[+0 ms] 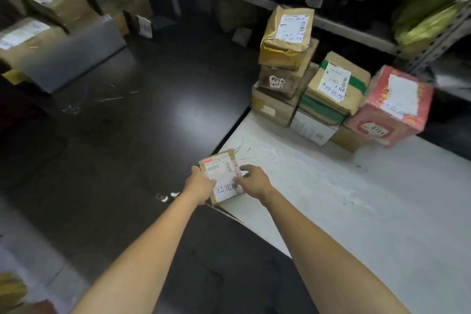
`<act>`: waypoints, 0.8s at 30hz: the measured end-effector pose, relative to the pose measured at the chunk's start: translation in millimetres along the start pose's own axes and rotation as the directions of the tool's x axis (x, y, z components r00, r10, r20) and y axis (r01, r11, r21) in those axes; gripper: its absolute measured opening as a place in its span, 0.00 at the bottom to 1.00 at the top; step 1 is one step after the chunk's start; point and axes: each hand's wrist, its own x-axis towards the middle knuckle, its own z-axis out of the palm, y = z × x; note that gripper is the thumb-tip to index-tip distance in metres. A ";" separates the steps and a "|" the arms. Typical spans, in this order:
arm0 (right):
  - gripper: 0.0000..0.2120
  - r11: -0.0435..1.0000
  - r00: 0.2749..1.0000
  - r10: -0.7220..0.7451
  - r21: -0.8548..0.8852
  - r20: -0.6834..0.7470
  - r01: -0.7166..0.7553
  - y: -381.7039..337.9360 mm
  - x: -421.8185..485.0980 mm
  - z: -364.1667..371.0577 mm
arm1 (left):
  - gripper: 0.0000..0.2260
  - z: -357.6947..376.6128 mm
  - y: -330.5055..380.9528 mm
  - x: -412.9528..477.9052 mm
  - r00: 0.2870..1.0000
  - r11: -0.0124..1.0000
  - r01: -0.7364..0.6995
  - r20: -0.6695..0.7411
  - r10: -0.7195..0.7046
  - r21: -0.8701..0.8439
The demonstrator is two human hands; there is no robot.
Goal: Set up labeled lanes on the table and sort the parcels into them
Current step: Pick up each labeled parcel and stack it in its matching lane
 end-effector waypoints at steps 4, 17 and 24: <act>0.18 0.967 0.988 0.076 0.252 -0.131 -0.041 11.3 -4.0 21.1 | 0.18 0.9 -10.6 11.7 0.995 0.995 -0.085 0.052 0.087 -0.044; 0.15 0.603 0.874 0.415 0.795 -0.254 -0.056 84.2 -98.5 13.8 | 0.25 61.7 20.8 -33.4 0.836 0.882 -0.431 0.451 0.312 0.188; 0.15 0.426 0.696 0.627 0.902 -0.349 0.068 178.2 -215.0 -36.3 | 0.28 177.4 60.9 -133.3 0.622 0.743 -0.625 0.729 0.287 0.241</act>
